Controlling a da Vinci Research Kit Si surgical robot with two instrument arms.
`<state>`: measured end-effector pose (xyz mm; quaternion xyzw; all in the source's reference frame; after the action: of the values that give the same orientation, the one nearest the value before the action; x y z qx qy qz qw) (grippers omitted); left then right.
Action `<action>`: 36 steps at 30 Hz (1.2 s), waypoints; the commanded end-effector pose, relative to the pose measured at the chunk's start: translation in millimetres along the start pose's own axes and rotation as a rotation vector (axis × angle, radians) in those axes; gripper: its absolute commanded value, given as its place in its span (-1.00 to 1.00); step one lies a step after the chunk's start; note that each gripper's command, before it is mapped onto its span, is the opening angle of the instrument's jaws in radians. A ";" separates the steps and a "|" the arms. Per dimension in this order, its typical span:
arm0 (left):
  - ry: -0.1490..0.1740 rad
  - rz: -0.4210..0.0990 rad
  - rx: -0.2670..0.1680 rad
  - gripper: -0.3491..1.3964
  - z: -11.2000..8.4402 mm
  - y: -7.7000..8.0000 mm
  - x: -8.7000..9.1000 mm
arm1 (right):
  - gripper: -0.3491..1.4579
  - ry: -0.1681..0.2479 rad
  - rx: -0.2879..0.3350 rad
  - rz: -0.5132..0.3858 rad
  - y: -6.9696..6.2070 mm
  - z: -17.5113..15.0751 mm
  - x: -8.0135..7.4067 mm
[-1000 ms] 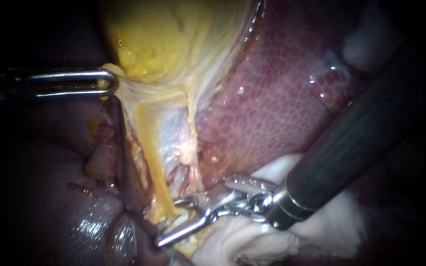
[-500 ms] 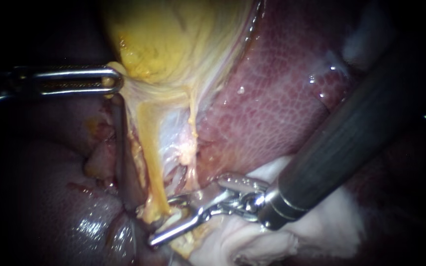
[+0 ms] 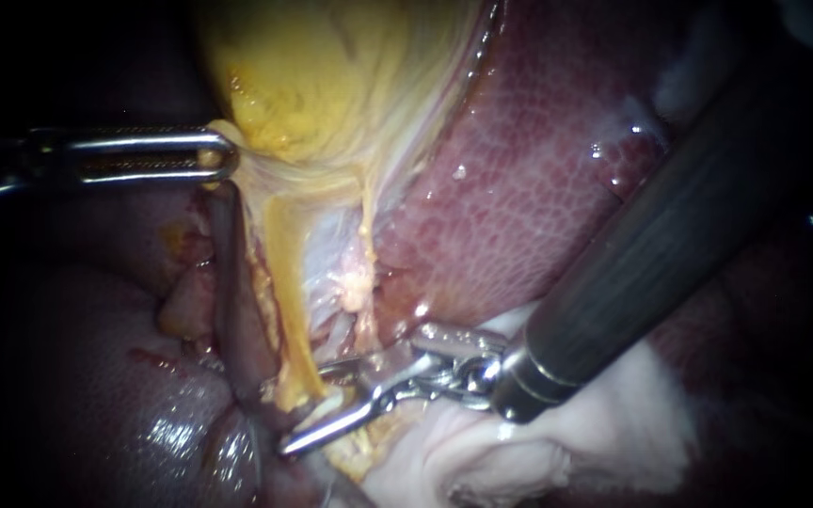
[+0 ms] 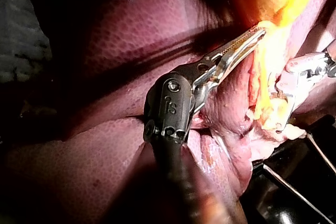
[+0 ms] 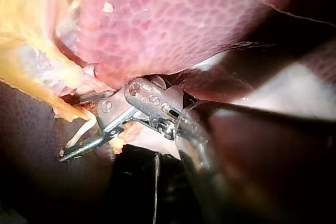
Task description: Clipping first clip left tube
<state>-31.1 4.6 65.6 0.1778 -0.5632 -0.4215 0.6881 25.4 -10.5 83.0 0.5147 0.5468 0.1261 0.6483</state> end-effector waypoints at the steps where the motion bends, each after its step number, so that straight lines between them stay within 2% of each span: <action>1: 0.000 0.000 0.001 -1.00 0.0 0.0 0.0 | 0.01 -0.001 0.000 0.001 0.1 -0.1 -0.1; 7: 0.000 0.000 0.001 -1.00 -0.1 0.0 0.0 | -0.03 0.003 -0.006 -0.004 0.2 -0.2 0.1; 10: 0.000 0.000 0.001 -1.00 -0.2 0.0 0.0 | -0.15 0.006 -0.006 -0.003 0.4 -0.4 0.0; 11: 0.000 0.000 0.001 -1.00 -0.2 -0.1 0.0 | -0.36 0.014 -0.002 -0.003 0.5 -0.5 0.0; 13: 0.000 0.006 0.001 -1.00 -0.2 -0.1 -0.1 | -0.83 0.003 0.031 -0.001 0.7 -0.9 0.1; 14: 0.000 0.006 0.001 -1.00 -0.2 -0.1 -0.1 | -1.00 0.009 0.020 0.000 1.0 -1.1 0.3; 17: 0.000 0.006 0.001 -1.00 -0.2 -0.2 -0.1 | -1.00 0.011 0.018 0.001 1.3 -1.4 0.3; 36: 0.000 0.006 0.001 -1.00 -0.2 -0.2 -0.1 | -1.00 0.008 0.015 0.000 1.4 -1.9 -0.1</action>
<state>-31.0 4.6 65.4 0.1765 -0.5639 -0.4192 0.6893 24.3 -8.9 84.4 0.5186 0.5506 0.1243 0.6423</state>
